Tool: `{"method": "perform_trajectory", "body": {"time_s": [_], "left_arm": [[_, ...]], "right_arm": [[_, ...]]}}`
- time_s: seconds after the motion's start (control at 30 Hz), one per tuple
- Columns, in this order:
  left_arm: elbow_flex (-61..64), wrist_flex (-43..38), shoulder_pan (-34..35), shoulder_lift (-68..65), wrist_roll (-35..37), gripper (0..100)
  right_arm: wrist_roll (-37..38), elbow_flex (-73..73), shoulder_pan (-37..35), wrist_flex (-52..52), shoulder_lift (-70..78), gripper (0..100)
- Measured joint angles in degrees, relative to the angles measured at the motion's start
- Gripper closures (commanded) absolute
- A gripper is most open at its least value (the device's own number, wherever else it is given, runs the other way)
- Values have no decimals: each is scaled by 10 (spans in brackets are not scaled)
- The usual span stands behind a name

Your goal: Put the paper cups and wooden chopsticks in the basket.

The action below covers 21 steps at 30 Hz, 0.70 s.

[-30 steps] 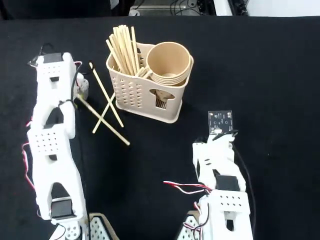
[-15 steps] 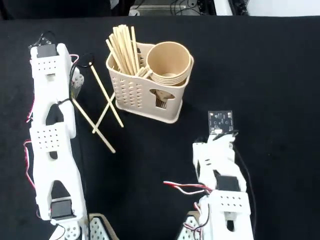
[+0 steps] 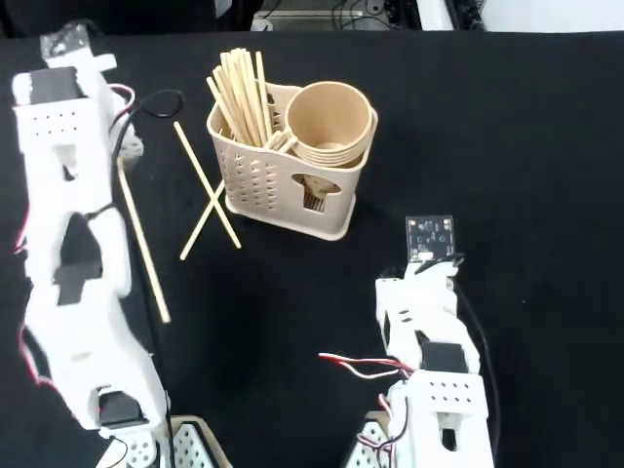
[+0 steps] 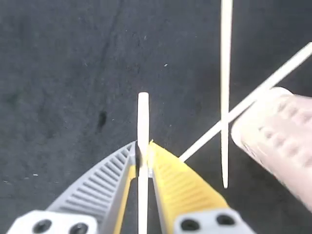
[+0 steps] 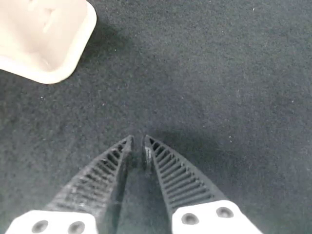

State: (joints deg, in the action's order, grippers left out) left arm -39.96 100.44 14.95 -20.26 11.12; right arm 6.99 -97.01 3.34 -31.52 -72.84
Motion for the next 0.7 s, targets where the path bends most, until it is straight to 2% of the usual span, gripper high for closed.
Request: {"method": "perform_trajectory", "body": {"time_s": [0.13,0.3,0.53,0.7], "left_arm": [[44,-4,-11,122,-25,971],[76,-60,-48,234,-26,972],[139,-170,-144,367,-28,972],[258,-283,-193,484,-30,972]], "right_arm": [[0,0,0,0,0,956],[0,0,0,0,0,956],[0,0,0,0,0,956],[0,0,0,0,0,956]]}}
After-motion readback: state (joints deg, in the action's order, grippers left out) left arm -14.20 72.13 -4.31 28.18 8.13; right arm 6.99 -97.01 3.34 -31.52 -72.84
